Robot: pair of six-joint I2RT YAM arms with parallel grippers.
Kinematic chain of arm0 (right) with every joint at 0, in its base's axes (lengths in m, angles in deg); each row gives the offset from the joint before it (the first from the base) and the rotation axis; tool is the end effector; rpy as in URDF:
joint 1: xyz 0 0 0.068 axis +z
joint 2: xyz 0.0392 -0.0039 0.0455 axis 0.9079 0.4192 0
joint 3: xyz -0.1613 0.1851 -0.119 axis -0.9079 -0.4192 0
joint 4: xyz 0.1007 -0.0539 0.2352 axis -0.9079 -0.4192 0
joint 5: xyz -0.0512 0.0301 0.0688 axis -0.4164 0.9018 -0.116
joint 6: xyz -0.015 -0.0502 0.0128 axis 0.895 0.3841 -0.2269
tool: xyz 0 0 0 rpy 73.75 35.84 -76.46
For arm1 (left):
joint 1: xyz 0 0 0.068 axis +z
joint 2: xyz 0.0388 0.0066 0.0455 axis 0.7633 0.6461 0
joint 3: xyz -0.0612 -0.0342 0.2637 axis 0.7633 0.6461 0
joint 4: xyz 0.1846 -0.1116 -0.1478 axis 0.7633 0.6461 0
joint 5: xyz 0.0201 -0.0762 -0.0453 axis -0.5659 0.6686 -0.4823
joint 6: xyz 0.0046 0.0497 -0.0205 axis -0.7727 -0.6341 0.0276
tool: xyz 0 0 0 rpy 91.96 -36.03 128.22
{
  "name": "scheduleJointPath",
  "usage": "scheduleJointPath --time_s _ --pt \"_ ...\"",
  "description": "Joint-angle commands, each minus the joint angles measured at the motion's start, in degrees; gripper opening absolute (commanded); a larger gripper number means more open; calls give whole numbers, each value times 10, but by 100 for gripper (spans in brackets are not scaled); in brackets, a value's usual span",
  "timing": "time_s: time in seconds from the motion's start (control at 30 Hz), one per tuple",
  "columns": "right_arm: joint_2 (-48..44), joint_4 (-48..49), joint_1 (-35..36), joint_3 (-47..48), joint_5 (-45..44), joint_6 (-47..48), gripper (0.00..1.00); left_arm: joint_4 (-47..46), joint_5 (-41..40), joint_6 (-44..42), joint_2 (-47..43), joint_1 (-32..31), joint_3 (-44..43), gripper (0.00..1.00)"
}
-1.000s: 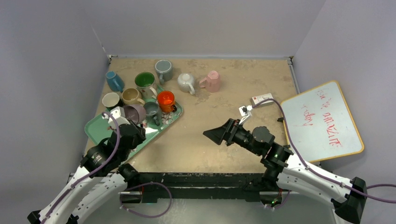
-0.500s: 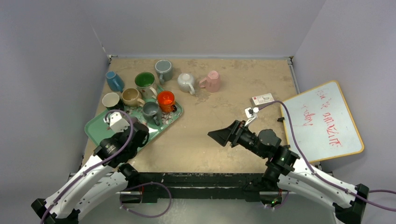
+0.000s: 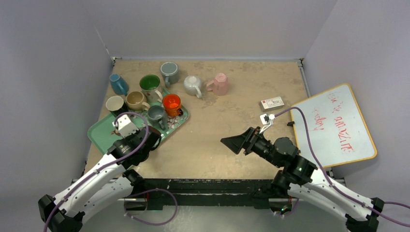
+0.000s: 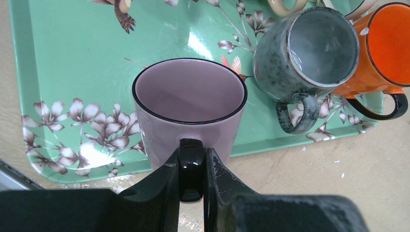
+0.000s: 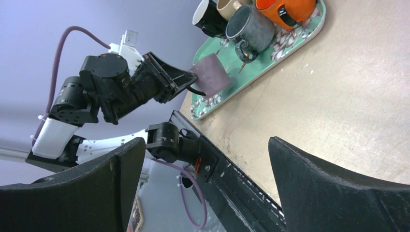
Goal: Turn the mug right side up
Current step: Place the cup on the tray.
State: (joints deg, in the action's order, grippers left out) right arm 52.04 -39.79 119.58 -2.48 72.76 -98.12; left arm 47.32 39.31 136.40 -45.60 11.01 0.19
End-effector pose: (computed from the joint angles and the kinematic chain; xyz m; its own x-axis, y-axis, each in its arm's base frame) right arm 0.0806 0.1083 0.2929 -0.6114 0.5380 -0.5804 -0.4683 0.3453 0.8133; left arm 0.1066 -0.0511 0.2434 -0.3585 -0.5119 -0.7807 -0.6133 0.7596 -0.2164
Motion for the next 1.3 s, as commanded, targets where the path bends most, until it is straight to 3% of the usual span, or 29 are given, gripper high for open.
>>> scheduleJointPath --time_s 0.0,0.37,0.6,1.27 --pt "-19 -15 2 8 -23 13 99 -34 -16 32 11 2 8 0" --pt "-19 -17 2 7 -30 14 99 -32 56 50 33 1 31 0" --pt "-8 -14 2 8 -29 13 99 -49 68 54 49 1 45 8" --pt "-18 -28 2 10 -33 15 99 -118 8 22 86 7 50 17"
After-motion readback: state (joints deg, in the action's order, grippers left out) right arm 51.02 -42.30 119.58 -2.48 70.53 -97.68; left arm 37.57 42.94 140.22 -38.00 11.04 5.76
